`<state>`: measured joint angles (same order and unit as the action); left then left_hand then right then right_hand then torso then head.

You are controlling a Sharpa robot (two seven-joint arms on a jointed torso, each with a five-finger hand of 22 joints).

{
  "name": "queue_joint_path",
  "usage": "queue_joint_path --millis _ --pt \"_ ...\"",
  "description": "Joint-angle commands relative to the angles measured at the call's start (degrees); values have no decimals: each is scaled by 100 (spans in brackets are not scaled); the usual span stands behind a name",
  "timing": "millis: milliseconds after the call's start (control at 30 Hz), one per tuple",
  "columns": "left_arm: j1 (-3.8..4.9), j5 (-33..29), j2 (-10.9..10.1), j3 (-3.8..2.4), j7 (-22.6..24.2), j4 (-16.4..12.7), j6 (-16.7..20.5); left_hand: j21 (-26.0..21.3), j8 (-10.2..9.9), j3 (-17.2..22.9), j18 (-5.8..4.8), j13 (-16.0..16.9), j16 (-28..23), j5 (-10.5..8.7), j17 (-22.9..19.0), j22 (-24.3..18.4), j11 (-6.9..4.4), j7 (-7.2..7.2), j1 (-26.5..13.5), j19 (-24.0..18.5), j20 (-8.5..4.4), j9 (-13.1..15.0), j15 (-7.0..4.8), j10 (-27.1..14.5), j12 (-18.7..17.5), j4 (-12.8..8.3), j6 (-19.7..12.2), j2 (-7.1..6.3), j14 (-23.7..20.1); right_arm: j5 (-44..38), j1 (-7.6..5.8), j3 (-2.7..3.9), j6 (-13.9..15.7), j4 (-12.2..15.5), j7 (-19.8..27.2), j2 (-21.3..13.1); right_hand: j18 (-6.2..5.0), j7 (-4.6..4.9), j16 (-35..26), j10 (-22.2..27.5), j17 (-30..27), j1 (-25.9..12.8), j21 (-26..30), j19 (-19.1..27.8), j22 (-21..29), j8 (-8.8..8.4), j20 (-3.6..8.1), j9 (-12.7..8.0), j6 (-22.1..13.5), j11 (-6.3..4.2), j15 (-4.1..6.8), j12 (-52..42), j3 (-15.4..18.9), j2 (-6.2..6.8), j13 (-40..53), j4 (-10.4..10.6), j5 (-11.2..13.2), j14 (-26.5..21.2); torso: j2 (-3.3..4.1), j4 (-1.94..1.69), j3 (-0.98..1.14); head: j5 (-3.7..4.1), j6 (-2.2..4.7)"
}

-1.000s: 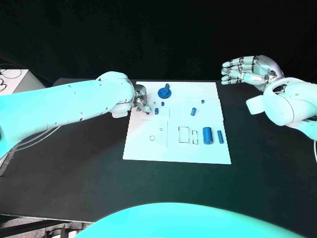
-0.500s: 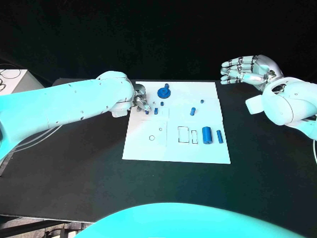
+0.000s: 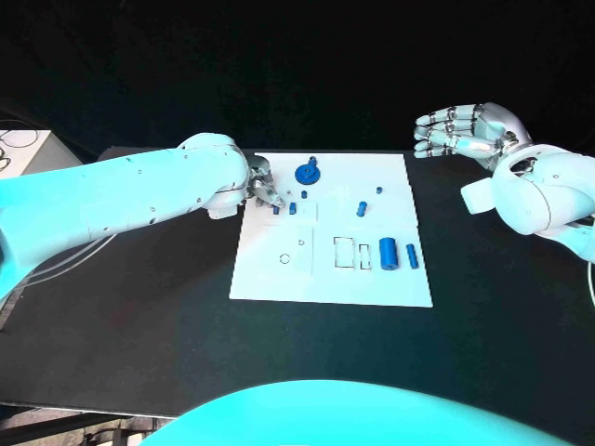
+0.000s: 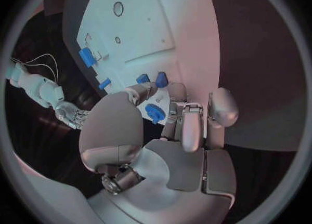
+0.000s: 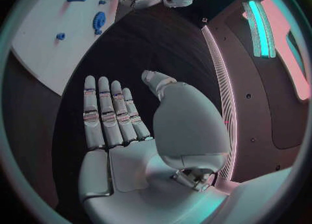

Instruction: Assemble the parts on the task board

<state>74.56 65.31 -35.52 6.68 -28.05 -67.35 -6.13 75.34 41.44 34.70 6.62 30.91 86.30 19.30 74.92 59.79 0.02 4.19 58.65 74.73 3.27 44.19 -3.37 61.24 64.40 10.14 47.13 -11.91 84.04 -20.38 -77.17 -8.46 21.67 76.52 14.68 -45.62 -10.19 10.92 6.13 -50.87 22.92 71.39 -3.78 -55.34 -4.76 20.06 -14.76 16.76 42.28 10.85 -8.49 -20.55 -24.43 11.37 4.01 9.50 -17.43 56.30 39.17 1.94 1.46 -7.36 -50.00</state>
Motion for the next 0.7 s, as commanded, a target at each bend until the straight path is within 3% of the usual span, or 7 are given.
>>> queue_joint_path --millis 33,267,467,600,633,667,700 --pt "-29 98 -13 21 -59 21 4 -42 -32 -269 -63 3 -19 -21 758 -9 26 14 -3 -3 -1 -13 25 -4 25 128 50 -88 326 -5 1 3 -38 5 69 -6 -41 339 -24 -14 -5 17 -13 -6 5 -26 -9 -6 36 10 -6 -38 25 -49 -9 -6 -22 48 -1 -2 3 -3 0" --pt "-30 100 -28 20 -61 25 72 -59 -66 -673 -60 19 -24 -29 752 -23 33 21 60 -3 0 -28 31 -14 40 376 59 -119 322 -4 1 3 -37 0 68 -5 -41 339 -24 -14 -5 17 -13 -6 5 -26 -9 -6 36 10 -6 -38 25 -49 -9 -6 -22 48 0 1 2 -3 0" --pt "-33 88 -53 13 -55 19 236 -67 -78 -936 -59 77 -23 -145 754 -24 38 23 75 1 4 -34 35 7 80 639 74 -82 323 -4 1 3 -42 -4 69 -1 -41 339 -24 -14 -5 17 -13 -6 5 -26 -9 -6 36 10 -6 -38 25 -49 -9 -6 -22 48 2 4 -2 -4 8" --pt "-36 -123 -102 -43 48 -39 517 -61 -75 -1006 -61 88 -17 -166 765 -13 37 22 36 9 4 -33 35 15 91 664 84 -63 327 -4 2 3 -46 -4 70 -2 -41 339 -24 -14 -5 17 -13 -6 5 -26 -9 -6 36 10 -6 -38 25 -49 -9 -6 -22 48 5 7 -8 -2 20" --pt "-37 -244 -113 -60 109 -48 617 -85 -84 -1029 -52 -14 -26 -164 748 -57 40 26 20 -14 5 -36 36 -45 43 664 70 -56 321 -4 3 3 -46 -5 69 -2 -41 339 -24 -14 -5 17 -13 -6 5 -26 -9 -6 36 10 -6 -38 25 -49 -9 -6 -22 48 5 7 -8 0 19" --pt "-37 -385 -122 -76 173 -54 728 -226 -137 -1103 -7 -243 -120 -151 581 -308 71 61 4 -156 19 -51 60 -245 -97 658 -32 -31 247 -4 4 3 -46 -5 69 -3 -40 342 -31 -8 -18 12 -12 -5 20 -31 -11 -9 32 13 -8 -37 32 -57 -16 5 -24 48 1 5 -5 8 6" --pt "-37 -537 -130 -90 248 -56 844 -387 -171 -1166 39 -267 -250 -143 359 -571 110 100 11 -316 45 -56 93 -342 -138 657 -120 -10 141 -4 4 3 -46 -6 69 -3 -40 342 -31 -8 -18 12 -12 -5 20 -31 -11 -9 32 13 -8 -37 32 -57 -16 5 -24 48 0 3 -5 11 3"
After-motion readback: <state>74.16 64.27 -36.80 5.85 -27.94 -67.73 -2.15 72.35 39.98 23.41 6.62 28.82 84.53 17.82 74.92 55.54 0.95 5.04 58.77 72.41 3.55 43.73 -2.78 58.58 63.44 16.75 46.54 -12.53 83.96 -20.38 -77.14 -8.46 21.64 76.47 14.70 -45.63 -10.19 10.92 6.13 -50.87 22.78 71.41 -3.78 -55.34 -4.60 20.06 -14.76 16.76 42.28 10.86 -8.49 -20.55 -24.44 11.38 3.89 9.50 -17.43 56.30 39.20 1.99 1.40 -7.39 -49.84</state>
